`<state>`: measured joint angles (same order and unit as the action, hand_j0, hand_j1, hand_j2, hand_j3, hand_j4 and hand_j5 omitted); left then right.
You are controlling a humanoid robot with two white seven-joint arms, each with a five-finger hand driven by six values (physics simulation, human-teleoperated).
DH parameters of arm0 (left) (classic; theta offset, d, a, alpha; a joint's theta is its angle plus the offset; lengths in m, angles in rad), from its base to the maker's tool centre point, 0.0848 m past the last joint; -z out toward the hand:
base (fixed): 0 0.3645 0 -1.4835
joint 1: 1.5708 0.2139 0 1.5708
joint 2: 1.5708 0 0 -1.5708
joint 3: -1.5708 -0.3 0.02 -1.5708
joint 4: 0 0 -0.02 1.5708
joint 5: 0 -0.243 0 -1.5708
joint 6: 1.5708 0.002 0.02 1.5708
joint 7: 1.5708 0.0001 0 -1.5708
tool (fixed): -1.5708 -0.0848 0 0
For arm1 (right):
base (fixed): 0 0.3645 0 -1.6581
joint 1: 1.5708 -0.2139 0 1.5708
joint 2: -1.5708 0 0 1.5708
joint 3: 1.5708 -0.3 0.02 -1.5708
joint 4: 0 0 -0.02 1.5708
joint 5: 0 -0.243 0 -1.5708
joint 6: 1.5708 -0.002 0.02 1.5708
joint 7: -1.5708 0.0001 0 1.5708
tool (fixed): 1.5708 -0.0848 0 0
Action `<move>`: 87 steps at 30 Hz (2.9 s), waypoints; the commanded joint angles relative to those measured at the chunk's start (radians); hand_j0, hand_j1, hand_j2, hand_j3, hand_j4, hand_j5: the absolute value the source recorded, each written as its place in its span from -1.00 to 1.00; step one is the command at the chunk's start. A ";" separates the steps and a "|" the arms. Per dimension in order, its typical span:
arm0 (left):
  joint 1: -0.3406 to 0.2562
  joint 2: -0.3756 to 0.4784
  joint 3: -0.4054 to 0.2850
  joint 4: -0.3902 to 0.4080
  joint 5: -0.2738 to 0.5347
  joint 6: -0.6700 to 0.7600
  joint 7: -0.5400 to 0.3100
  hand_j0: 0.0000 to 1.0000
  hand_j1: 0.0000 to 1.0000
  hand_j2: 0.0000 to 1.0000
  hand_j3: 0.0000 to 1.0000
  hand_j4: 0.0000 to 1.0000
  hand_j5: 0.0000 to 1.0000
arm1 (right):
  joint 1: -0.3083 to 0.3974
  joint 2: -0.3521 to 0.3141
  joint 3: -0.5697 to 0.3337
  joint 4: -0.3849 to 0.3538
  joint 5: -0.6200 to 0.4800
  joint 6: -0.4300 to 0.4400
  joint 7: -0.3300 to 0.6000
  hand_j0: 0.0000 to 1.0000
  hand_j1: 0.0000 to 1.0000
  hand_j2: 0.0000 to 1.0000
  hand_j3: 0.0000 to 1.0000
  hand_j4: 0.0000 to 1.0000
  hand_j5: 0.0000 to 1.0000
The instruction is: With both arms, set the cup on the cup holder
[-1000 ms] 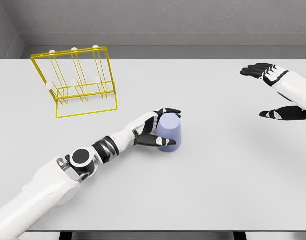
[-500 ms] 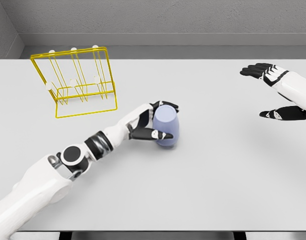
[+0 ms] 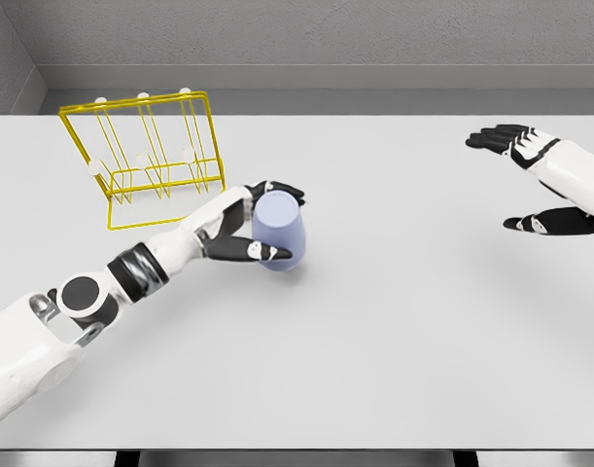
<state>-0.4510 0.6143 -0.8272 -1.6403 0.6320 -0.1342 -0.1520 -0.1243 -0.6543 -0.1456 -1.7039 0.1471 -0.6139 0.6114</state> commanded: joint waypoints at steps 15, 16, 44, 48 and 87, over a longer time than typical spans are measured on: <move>0.000 0.144 0.063 -0.069 0.006 -0.050 0.002 0.42 0.42 0.42 0.42 0.42 0.42 | 0.000 -0.001 -0.002 0.000 -0.007 0.003 -0.001 1.00 1.00 1.00 1.00 1.00 1.00; 0.000 0.150 0.068 -0.075 0.008 -0.054 0.002 0.42 0.42 0.42 0.42 0.42 0.42 | 0.000 -0.001 0.000 0.000 -0.007 0.003 -0.001 1.00 1.00 1.00 1.00 1.00 1.00; -0.002 0.292 0.160 -0.102 0.064 -0.130 0.003 0.43 0.43 0.43 0.43 0.43 0.43 | 0.002 -0.001 0.000 0.000 -0.006 0.003 -0.001 1.00 1.00 1.00 1.00 1.00 1.00; 0.000 0.323 0.161 -0.119 0.083 -0.139 0.003 0.43 0.43 0.43 0.43 0.43 0.43 | 0.002 -0.001 0.000 -0.002 -0.007 0.003 -0.001 1.00 1.00 1.00 1.00 1.00 1.00; -0.003 0.343 0.188 -0.007 0.113 -0.188 0.019 0.43 0.43 0.43 0.43 0.43 0.43 | 0.002 -0.001 0.000 0.003 -0.004 0.003 -0.001 1.00 1.00 1.00 1.00 1.00 1.00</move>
<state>-0.4541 0.9567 -0.6441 -1.6533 0.7410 -0.3220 -0.1336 -0.1227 -0.6543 -0.1456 -1.7006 0.1500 -0.6139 0.6114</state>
